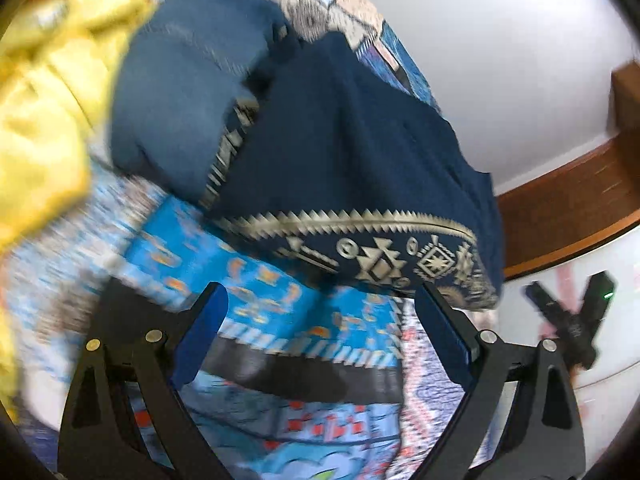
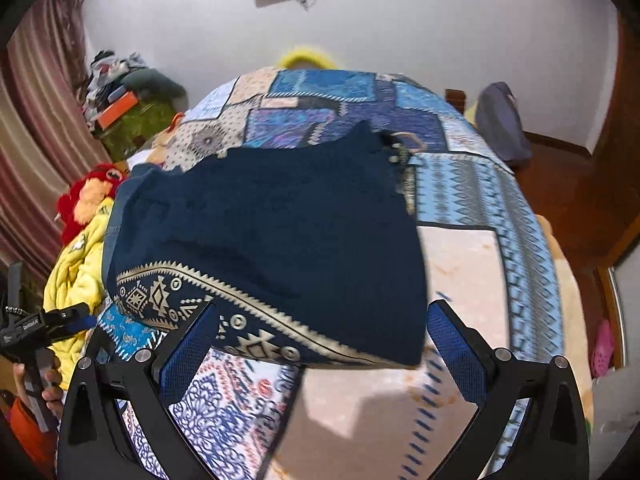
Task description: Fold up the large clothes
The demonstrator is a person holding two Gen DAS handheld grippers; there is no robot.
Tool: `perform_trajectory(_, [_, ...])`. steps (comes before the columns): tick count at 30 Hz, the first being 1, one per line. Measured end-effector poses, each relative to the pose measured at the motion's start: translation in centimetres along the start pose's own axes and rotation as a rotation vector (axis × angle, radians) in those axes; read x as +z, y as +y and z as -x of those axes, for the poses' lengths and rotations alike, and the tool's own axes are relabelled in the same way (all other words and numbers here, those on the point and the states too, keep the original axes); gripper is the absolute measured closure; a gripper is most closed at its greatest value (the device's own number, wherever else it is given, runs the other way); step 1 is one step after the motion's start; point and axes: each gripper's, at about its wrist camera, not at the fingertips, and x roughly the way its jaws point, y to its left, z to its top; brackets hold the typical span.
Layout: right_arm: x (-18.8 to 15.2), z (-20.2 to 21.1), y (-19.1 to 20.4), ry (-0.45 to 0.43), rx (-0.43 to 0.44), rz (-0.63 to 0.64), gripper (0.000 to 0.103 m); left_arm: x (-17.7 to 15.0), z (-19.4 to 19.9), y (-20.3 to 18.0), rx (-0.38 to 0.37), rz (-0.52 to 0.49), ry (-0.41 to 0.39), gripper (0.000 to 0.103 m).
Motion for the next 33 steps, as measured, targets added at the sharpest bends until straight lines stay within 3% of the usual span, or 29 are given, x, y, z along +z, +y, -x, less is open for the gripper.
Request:
perform_trajectory(6, [-0.4,-2.5,1.9,0.057,0.019,0.029,0.000,1.2,-4.3,1.7,-0.207,0.177,0.044,0.010])
perform_trajectory(9, [-0.6,-3.4,2.3,0.078,0.027,0.032,0.000,3.0,-5.6,1.7,-0.245,0.204,0.020,0.014])
perform_trajectory(14, [-0.5,-4.3,2.5,0.104,0.026,0.032,0.000,4.9,-4.7,-0.8,-0.205,0.153,-0.062,0.028])
perform_trajectory(18, [0.0,-3.9,2.6,0.082,0.030,0.049,0.000,5.1,-3.4,-3.2,-0.199,0.088,-0.175,0.028])
perform_trajectory(22, [0.9,-3.9,3.2,0.069,0.029,0.051,0.000,5.4,-6.4,-2.4,-0.060,0.097,-0.168,0.028])
perform_trajectory(25, [1.3,-3.8,3.7,0.064,0.053,0.047,0.000,5.9,-6.9,-2.2,-0.064,0.126,-0.218,0.029])
perform_trajectory(27, [1.6,-3.7,4.5,0.054,0.059,0.070,0.000,6.7,-7.1,-2.5,-0.093,0.154,-0.243,0.043])
perform_trajectory(29, [2.0,-3.7,5.2,0.046,0.048,0.097,0.000,7.7,-7.2,-2.5,-0.093,0.163,-0.253,0.076])
perform_trajectory(33, [3.4,-3.4,7.0,0.010,0.029,0.137,0.000,8.9,-5.6,-4.3,-0.022,0.104,-0.322,0.089])
